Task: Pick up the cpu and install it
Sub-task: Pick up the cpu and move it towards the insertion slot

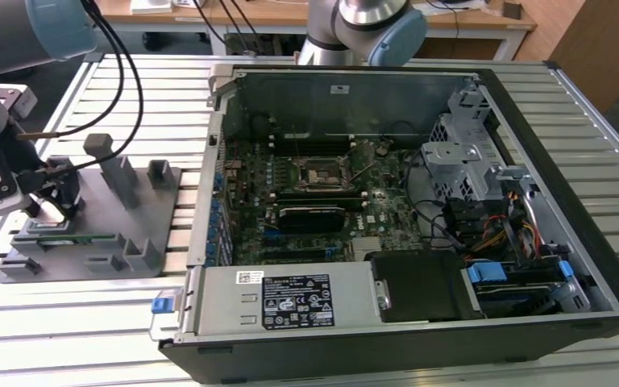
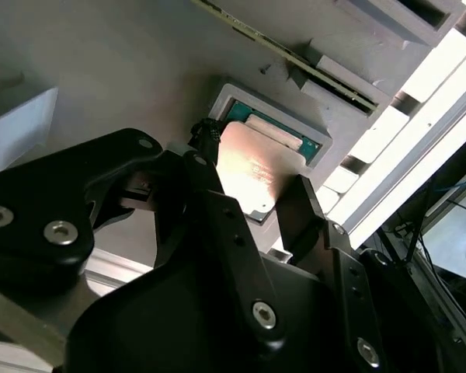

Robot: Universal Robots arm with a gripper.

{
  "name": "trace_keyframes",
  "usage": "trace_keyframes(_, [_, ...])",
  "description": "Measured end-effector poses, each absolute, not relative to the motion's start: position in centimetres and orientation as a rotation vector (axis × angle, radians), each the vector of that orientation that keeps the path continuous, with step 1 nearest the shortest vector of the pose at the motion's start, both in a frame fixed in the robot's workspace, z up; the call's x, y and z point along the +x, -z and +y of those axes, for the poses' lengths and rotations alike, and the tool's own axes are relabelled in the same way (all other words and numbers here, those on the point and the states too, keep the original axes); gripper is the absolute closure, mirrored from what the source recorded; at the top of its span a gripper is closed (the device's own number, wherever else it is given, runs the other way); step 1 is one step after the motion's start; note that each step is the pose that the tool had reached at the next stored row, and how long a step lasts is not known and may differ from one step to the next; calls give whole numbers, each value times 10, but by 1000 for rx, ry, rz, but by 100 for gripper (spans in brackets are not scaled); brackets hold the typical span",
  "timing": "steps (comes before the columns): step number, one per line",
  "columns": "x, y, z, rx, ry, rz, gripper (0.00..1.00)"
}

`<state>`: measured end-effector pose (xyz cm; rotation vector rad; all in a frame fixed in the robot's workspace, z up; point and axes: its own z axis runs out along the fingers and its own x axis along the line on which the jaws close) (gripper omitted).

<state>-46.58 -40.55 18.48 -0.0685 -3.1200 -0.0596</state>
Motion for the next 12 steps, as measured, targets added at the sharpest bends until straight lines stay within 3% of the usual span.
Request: trace_keyframes(12, [-466,-193,-405,-68,60,-3120,46])
